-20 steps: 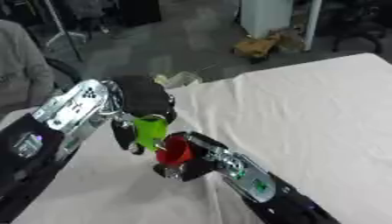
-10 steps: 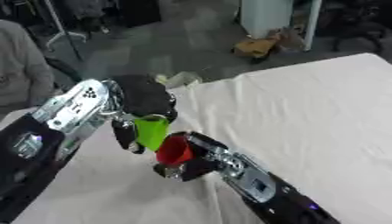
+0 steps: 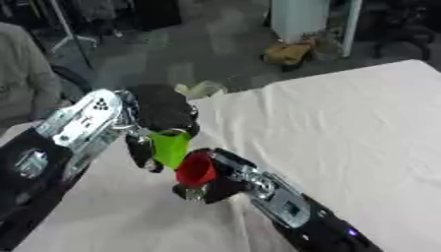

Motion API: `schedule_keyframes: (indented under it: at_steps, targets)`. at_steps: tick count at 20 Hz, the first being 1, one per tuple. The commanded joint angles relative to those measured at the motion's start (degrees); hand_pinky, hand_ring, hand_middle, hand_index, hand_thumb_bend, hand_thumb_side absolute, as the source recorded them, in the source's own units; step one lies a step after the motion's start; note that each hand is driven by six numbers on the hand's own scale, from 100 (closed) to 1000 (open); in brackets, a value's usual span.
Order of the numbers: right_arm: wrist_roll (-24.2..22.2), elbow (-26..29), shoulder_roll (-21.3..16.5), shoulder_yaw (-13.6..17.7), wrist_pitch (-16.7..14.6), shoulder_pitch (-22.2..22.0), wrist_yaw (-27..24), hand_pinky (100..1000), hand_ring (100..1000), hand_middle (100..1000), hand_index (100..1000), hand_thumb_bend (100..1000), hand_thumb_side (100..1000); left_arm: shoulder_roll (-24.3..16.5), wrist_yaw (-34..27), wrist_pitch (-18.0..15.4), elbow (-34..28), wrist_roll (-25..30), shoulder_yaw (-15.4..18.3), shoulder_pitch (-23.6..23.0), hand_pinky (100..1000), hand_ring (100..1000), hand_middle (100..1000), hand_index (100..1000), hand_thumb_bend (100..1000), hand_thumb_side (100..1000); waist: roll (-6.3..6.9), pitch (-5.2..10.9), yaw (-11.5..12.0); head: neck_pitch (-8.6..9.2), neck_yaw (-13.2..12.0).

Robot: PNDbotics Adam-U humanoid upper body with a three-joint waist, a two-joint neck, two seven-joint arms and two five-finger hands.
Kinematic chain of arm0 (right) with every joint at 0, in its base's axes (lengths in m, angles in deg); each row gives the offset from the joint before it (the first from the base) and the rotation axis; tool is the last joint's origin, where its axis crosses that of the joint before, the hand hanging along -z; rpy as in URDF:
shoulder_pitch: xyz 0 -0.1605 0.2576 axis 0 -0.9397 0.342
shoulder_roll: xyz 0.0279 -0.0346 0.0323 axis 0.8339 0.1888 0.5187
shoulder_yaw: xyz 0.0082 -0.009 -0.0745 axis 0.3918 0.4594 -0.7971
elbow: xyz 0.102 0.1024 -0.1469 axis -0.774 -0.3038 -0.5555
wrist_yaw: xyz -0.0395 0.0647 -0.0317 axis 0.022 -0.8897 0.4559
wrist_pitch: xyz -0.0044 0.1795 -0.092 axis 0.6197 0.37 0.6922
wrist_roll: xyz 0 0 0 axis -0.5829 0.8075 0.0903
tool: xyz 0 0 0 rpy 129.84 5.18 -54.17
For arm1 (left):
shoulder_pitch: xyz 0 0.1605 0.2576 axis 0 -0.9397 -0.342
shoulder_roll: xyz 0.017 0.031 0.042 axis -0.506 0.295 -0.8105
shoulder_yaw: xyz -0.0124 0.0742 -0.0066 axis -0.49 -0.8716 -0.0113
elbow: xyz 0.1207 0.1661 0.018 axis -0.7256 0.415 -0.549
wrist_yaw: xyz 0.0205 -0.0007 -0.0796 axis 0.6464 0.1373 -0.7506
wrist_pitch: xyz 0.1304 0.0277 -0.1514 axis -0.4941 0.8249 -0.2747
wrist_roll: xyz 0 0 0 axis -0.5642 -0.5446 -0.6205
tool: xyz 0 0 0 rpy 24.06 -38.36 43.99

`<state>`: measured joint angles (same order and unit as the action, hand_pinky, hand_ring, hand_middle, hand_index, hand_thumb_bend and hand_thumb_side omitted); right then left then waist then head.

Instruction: Pour the contents of one cup into another cup.

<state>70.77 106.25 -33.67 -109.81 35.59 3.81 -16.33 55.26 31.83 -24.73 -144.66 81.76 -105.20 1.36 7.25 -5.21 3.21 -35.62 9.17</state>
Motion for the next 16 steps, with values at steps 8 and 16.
schedule_keyframes:
  at_steps: [8,16]
  targets:
    - [0.84,1.25,-0.70,0.93,0.05,1.06,-0.39,481,383,315,496,100,245,-2.68,-9.24,-5.47,-5.94,13.49,7.35,-1.21,310,264,411,691,510,239,-1.15,0.76,0.25,1.07,0.14]
    - [1.68,1.66,-1.32,1.55,0.17,0.89,-0.58,482,383,315,497,100,244,-3.91,-17.20,3.65,-10.15,10.15,16.56,-7.50,289,230,394,691,429,253,-2.23,0.56,0.37,1.62,0.30]
